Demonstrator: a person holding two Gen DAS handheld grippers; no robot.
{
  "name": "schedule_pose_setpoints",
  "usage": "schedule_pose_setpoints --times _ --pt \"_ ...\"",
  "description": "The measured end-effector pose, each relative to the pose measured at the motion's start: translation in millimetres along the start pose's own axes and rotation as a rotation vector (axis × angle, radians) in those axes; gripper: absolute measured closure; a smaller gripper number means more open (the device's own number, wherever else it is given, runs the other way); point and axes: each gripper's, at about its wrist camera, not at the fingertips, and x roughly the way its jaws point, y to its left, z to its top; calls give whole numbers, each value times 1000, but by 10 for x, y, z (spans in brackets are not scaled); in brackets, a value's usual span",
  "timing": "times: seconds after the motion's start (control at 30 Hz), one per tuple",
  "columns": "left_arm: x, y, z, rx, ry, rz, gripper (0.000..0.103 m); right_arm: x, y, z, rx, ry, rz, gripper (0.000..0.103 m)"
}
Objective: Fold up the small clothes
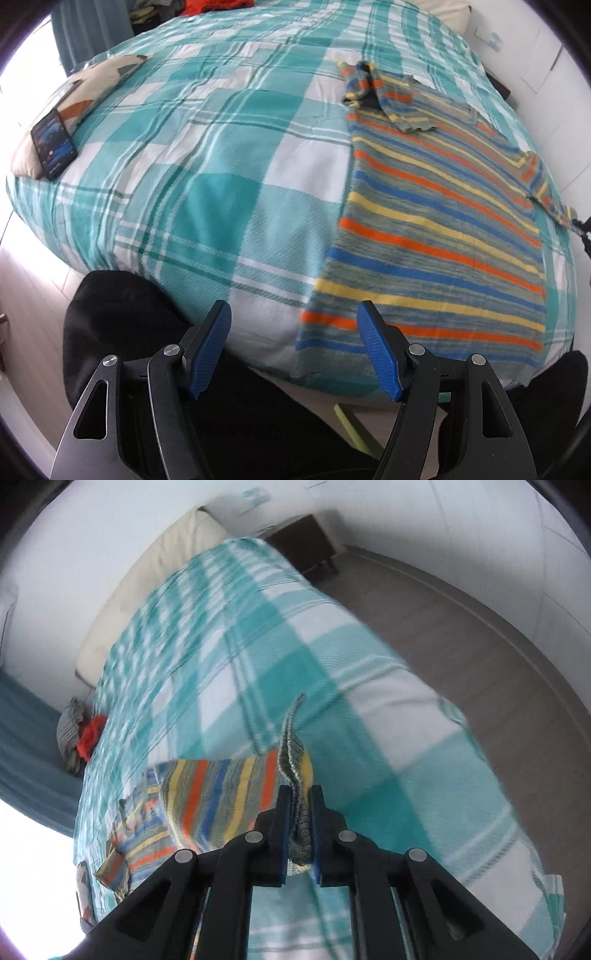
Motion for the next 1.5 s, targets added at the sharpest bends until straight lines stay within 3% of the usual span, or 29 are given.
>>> schedule_pose_setpoints --times 0.07,0.1,0.17,0.23,0.33,0.4,0.43,0.5,0.53,0.57,0.63,0.77,0.83,0.97,1.1,1.17,1.2,1.23,1.3,1.33,1.4,1.5 --pt "-32 -194 25 57 -8 2 30 -10 -217 -69 54 -9 14 94" --pt "-63 -272 33 81 -17 3 30 -60 -298 -96 60 -25 11 101" --pt "-110 -382 42 114 -30 3 30 -145 -342 -134 5 -80 -42 101" --pt "-118 -447 45 136 -28 7 30 -82 -378 -202 -31 -58 -69 101" --pt "-88 -462 32 141 -12 19 30 36 -470 -257 15 -8 26 99" --pt "-72 -446 16 132 -2 23 30 42 -532 -267 51 -13 98 89" --pt "-60 -441 7 128 3 24 30 44 -584 -278 83 -5 144 68" --pt "-10 -427 -14 119 18 22 30 97 -684 -292 151 3 228 49" --pt "22 -430 -28 115 26 18 30 158 -712 -280 179 18 253 49" --pt "61 -432 -39 110 38 16 30 207 -736 -266 203 31 268 53" --pt "135 -438 -59 95 68 11 30 271 -766 -233 240 28 272 100" --pt "105 -427 -113 95 48 32 30 -7 -762 -326 169 -80 13 101" --pt "146 -417 -138 107 51 52 30 -53 -707 -443 110 -94 -66 102" --pt "244 -430 -117 144 74 84 30 35 -658 -525 100 -93 -120 102" --pt "77 -503 112 197 -11 90 30 59 -614 -491 76 -100 -134 101" --pt "-22 -579 326 220 -70 87 30 11 -543 -502 24 -102 -132 90" --pt "-82 -646 474 234 -108 78 30 -30 -525 -530 -1 -103 -140 75" --pt "-134 -717 614 247 -142 64 30 -88 -507 -570 -23 -110 -152 53" --pt "-223 -956 917 302 -228 14 24 -309 -420 -686 -75 -169 -211 38" --pt "-218 -1070 1022 342 -262 -3 15 -411 -387 -740 -96 -193 -230 37" --pt "-37 -1383 1255 470 -312 -9 13 -618 -304 -875 -124 -223 -211 37" --pt "621 -1700 1570 601 -230 26 20 -827 -156 -1097 -154 -242 -141 36"
